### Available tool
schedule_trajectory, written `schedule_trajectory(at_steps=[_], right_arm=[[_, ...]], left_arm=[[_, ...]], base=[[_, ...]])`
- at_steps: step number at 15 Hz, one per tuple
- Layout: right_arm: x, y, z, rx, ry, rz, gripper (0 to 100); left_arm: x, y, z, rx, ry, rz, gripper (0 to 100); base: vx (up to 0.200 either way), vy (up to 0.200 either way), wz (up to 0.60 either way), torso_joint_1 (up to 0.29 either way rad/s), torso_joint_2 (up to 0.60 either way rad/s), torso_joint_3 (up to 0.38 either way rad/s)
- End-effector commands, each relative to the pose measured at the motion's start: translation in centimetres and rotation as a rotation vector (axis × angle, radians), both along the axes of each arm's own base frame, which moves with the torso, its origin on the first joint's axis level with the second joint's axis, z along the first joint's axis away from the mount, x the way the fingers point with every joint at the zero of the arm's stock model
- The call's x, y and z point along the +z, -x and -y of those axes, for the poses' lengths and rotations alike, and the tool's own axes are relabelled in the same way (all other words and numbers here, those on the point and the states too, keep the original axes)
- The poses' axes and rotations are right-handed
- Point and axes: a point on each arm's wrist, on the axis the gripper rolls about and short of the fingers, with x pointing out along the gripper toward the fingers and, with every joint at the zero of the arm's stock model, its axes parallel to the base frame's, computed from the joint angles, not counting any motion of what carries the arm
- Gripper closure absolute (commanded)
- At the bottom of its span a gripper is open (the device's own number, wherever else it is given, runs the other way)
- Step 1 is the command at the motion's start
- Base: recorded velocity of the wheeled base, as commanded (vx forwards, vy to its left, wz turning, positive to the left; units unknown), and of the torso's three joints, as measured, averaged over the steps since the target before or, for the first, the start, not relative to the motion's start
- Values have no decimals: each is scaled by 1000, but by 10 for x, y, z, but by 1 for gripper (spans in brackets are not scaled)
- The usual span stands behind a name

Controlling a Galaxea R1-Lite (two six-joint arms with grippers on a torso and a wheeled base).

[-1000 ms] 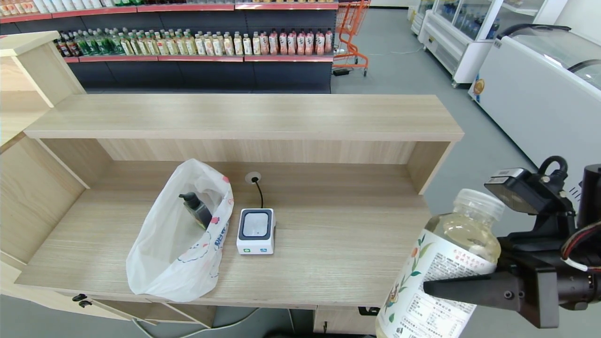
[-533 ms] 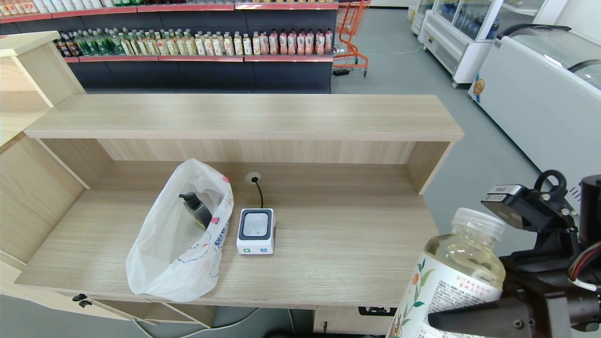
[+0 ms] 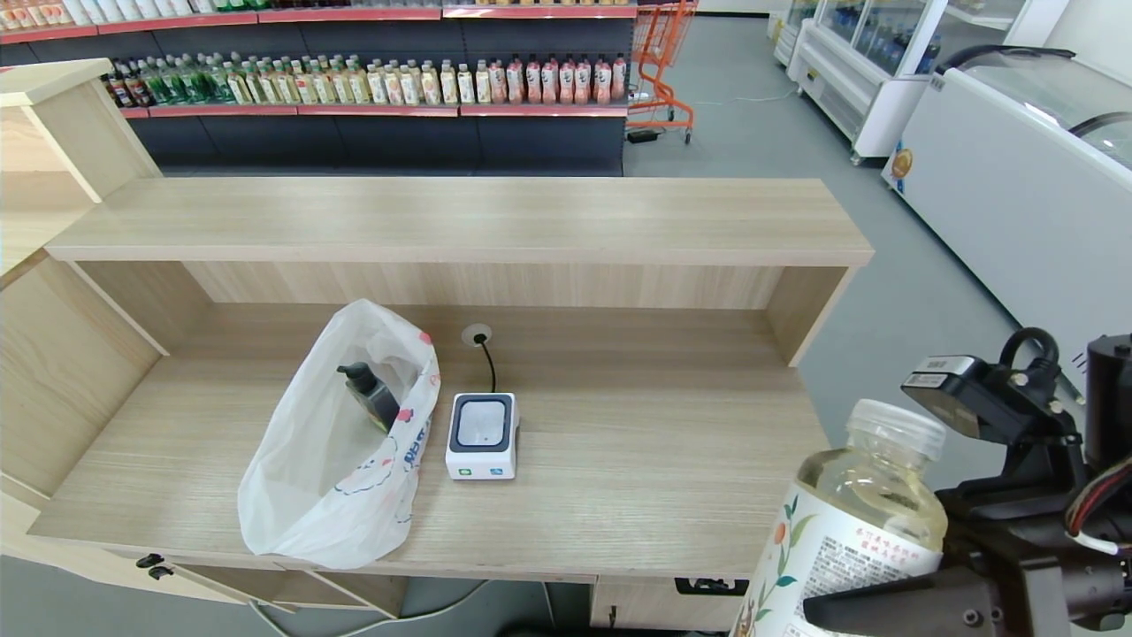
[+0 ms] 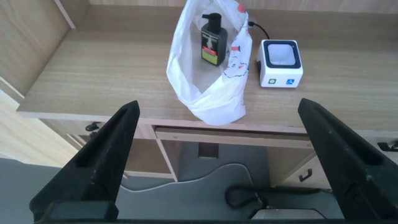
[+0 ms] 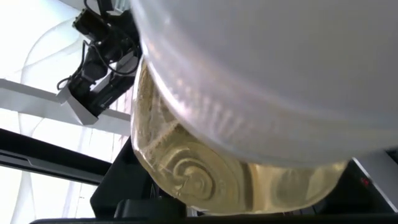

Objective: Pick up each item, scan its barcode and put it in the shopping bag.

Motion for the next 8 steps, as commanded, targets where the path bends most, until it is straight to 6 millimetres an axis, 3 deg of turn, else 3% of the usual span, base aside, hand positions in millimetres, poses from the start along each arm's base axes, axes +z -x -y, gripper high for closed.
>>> schedule_trajectory(at_steps=[1, 8], right_arm=[[0, -1, -1, 1, 0, 0, 100], [6, -3, 7, -37, -4, 85, 100]], left_arm=[[0, 0, 0, 0, 0, 0, 0], [0, 0, 0, 0, 0, 0, 0]], base=[[0, 0, 0, 0, 0, 0], [0, 0, 0, 0, 0, 0]])
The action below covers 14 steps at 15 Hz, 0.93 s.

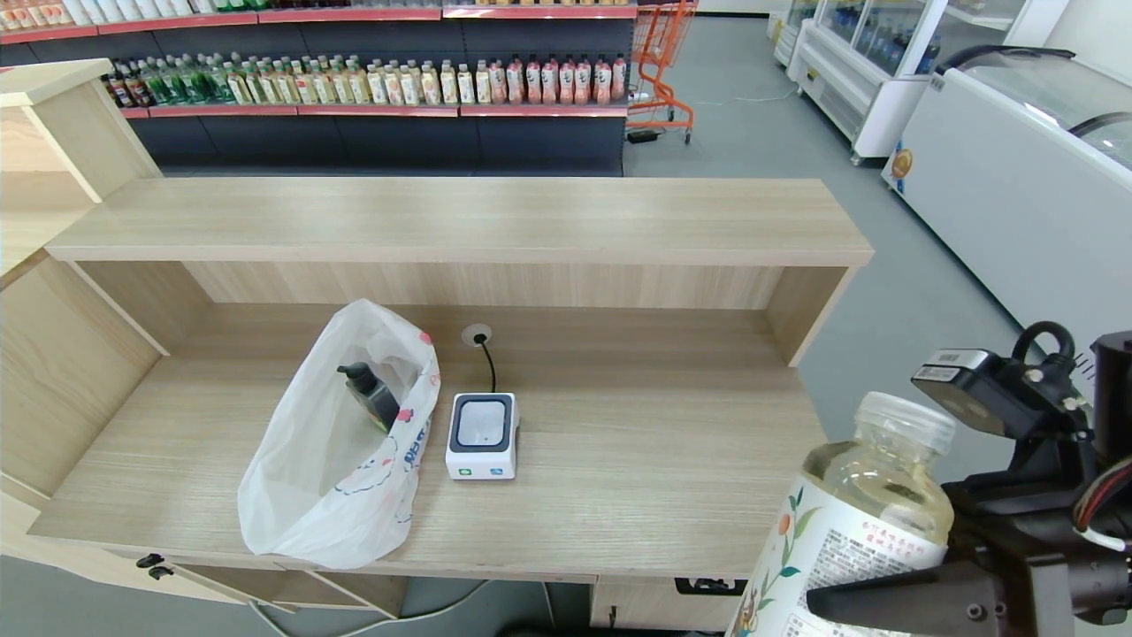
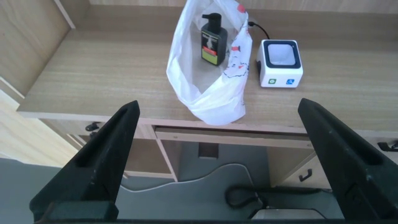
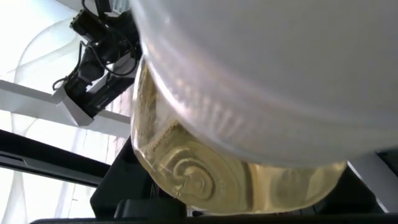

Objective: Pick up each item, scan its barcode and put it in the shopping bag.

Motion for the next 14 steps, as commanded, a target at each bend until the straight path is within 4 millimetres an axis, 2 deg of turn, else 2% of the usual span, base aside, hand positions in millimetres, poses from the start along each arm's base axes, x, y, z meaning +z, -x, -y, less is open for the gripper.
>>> schedule_trajectory(at_steps=[1, 2, 3, 4, 5, 8, 11, 14], right_arm=[[5, -6, 6, -56, 6, 77, 100], [7, -13, 10, -157, 59, 204, 100], [7, -29, 20, -422, 281, 491, 100], [11, -33, 30, -560, 420, 629, 100], [15, -33, 36, -608, 452, 692, 100], [7, -28, 42, -614, 636, 999, 100], [6, -33, 39, -585, 682, 1218, 100], [7, -31, 39, -543, 711, 1306, 100]], left_arm=[[0, 0, 0, 0, 0, 0, 0], [0, 0, 0, 0, 0, 0, 0], [0, 0, 0, 0, 0, 0, 0], [0, 0, 0, 0, 0, 0, 0], [0, 0, 0, 0, 0, 0, 0], [0, 0, 0, 0, 0, 0, 0], [0, 0, 0, 0, 0, 0, 0], [0, 0, 0, 0, 0, 0, 0]], base=[[0, 0, 0, 0, 0, 0], [0, 0, 0, 0, 0, 0], [0, 0, 0, 0, 0, 0], [0, 0, 0, 0, 0, 0], [0, 0, 0, 0, 0, 0], [0, 0, 0, 0, 0, 0], [0, 0, 0, 0, 0, 0], [0, 0, 0, 0, 0, 0]])
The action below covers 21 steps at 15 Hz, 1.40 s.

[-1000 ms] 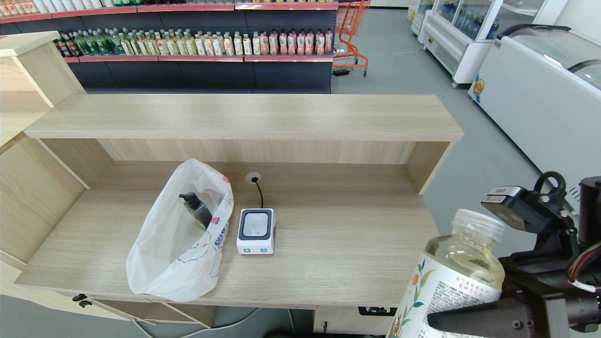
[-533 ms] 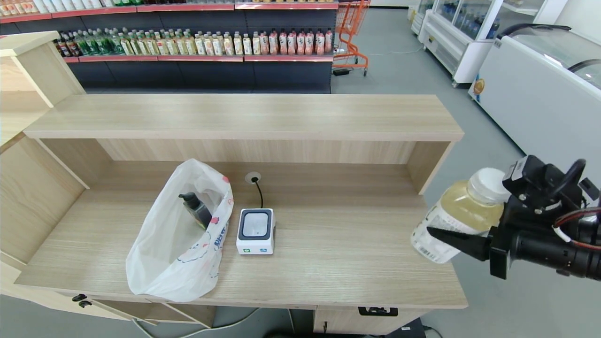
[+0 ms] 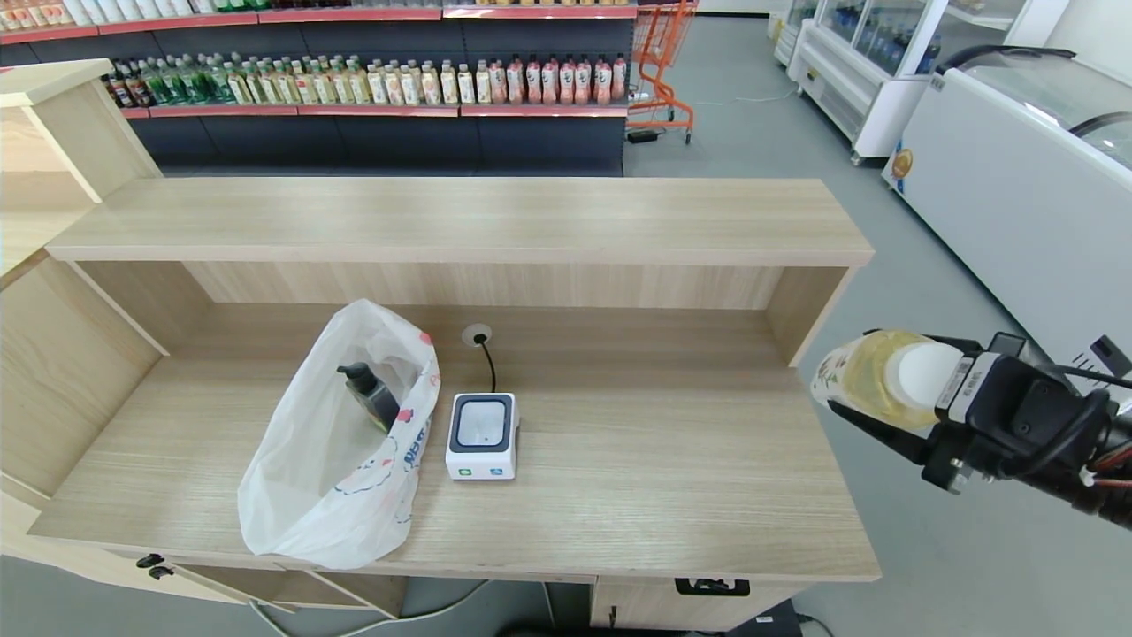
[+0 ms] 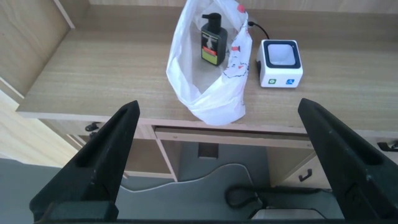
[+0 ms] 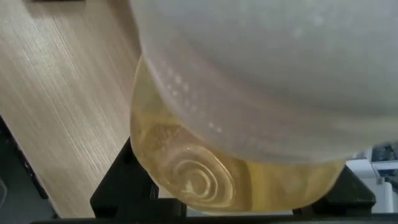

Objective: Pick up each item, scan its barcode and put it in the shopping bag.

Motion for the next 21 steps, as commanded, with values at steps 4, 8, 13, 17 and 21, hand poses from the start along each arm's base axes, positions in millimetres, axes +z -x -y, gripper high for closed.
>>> schedule_trajectory(at_steps=[4, 8, 13, 17, 21], right_arm=[[0, 3, 0, 5, 20, 20, 100], [6, 11, -3, 31, 11, 46, 100], [12, 6, -6, 42, -29, 43, 100], [1, -35, 2, 41, -34, -4, 100], [-15, -79, -10, 140, -44, -19, 100]], left_arm=[[0, 0, 0, 0, -1, 0, 0], [0, 0, 0, 2, 11, 2, 0], [0, 0, 0, 2, 19, 1, 0], [0, 0, 0, 2, 19, 2, 0], [0, 0, 0, 2, 19, 2, 0]], base=[[0, 0, 0, 0, 0, 0], [0, 100, 0, 0, 1, -1], [0, 200, 0, 4, 3, 1], [0, 200, 0, -2, 0, 4], [0, 200, 0, 4, 5, 4]])
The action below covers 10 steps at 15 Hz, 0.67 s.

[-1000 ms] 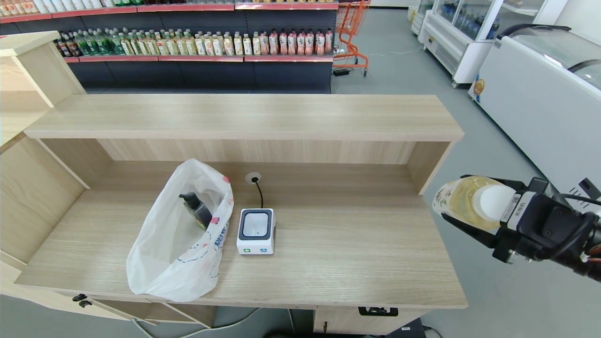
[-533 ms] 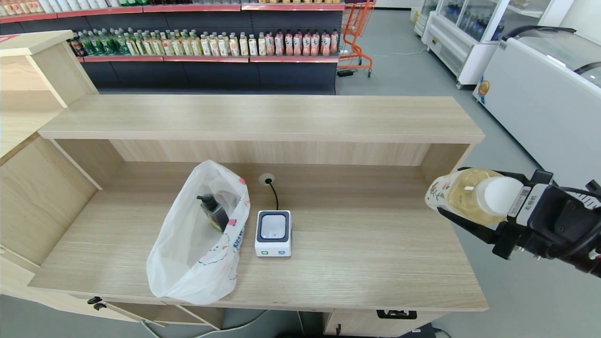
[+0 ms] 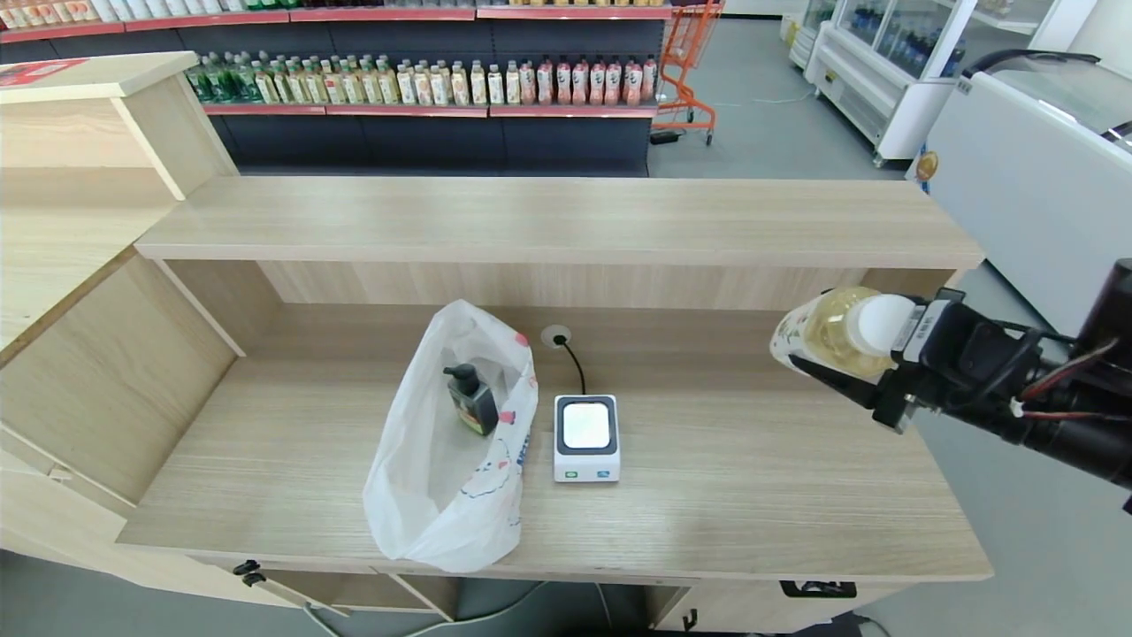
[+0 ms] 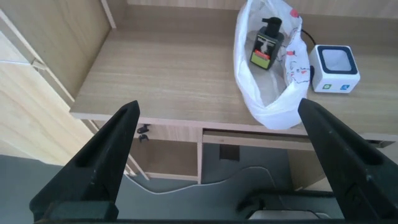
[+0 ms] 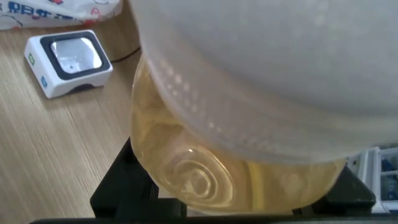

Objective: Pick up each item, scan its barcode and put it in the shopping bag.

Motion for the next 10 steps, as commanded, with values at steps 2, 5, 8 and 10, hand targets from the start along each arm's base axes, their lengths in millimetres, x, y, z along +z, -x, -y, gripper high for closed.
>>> schedule_trajectory(at_steps=[2, 5, 8, 10], right_arm=[[-28, -32, -10, 78, 15, -91, 100], [-41, -41, -15, 162, 15, -88, 100], [-55, -48, -15, 189, 10, -97, 100], [-67, -52, -12, 227, 12, -131, 100]], left_arm=[[0, 0, 0, 0, 0, -1, 0], [0, 0, 0, 0, -1, 0, 0], [0, 0, 0, -1, -12, -1, 0], [0, 0, 0, -1, -12, -1, 0]], base=[[0, 200, 0, 2, 0, 9], [0, 200, 0, 2, 4, 2], [0, 0, 0, 0, 0, 0], [0, 0, 0, 0, 0, 0]])
